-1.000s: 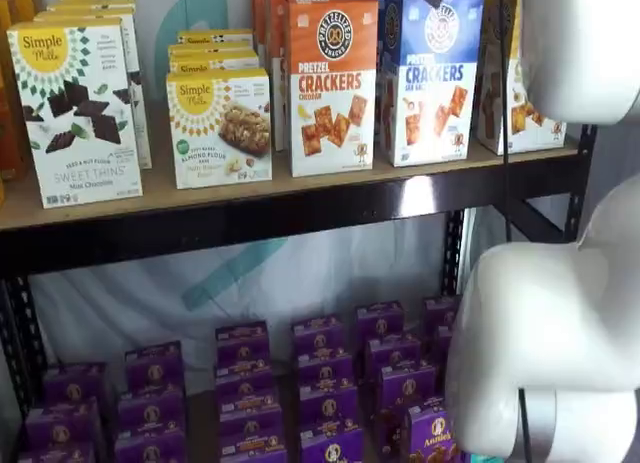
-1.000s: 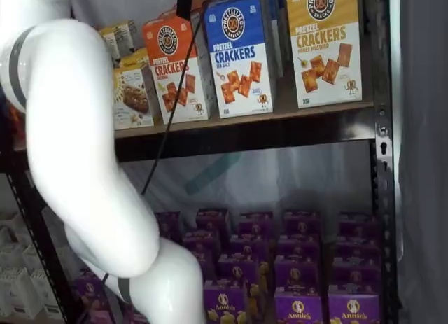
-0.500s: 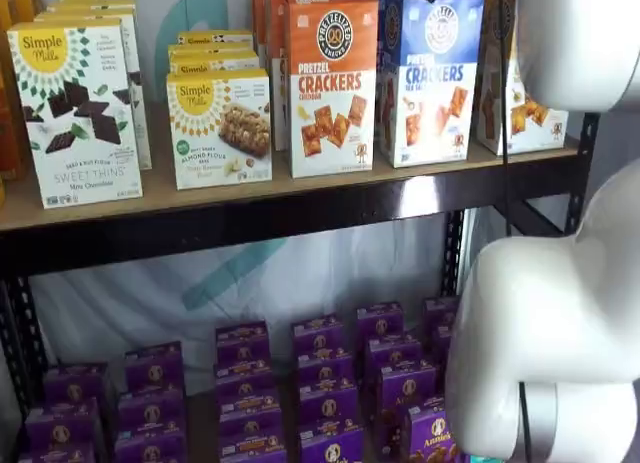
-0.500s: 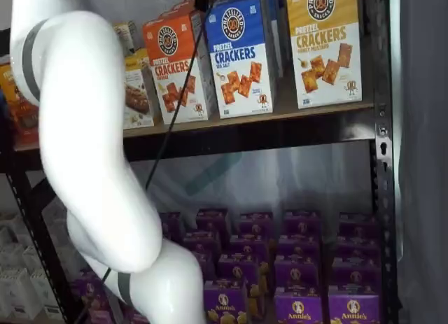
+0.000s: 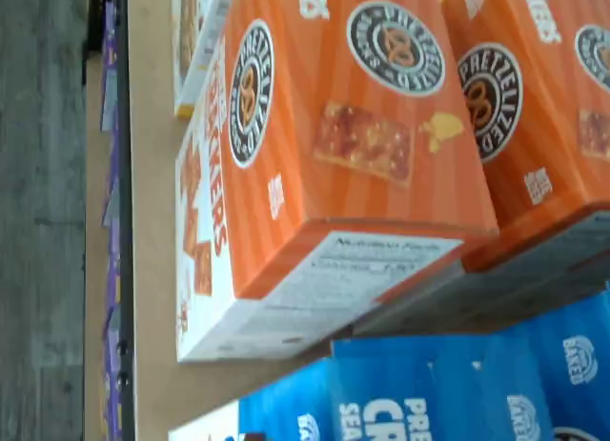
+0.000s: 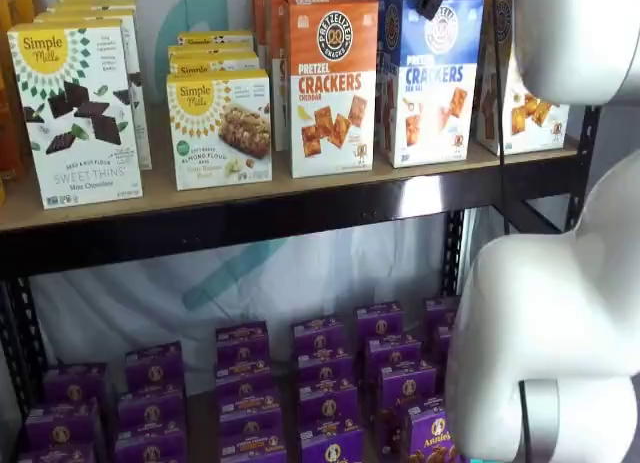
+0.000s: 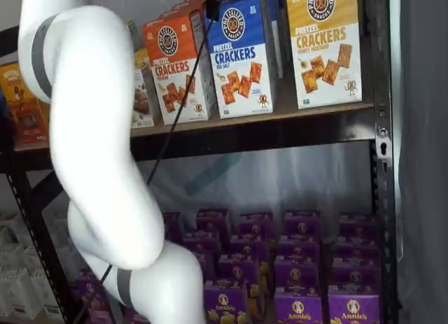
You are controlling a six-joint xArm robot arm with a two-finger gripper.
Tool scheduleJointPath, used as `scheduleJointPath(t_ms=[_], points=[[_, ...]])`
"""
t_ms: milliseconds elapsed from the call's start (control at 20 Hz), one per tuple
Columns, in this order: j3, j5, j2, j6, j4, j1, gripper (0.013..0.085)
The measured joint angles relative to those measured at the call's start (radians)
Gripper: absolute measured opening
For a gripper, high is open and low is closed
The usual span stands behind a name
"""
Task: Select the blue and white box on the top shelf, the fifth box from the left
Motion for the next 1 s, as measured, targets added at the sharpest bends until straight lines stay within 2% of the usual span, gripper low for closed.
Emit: scheduleJointPath(t_ms=[350, 700, 1000], points=[[-0.009, 0.011, 0.024, -0.007, -0.036, 0.012, 0.0850], [-0.045, 0.064, 0.054, -0.006, -0.071, 0.021, 0.0850], [-0.083, 0.108, 0.077, 0.004, -0.125, 0.045, 0.0850]])
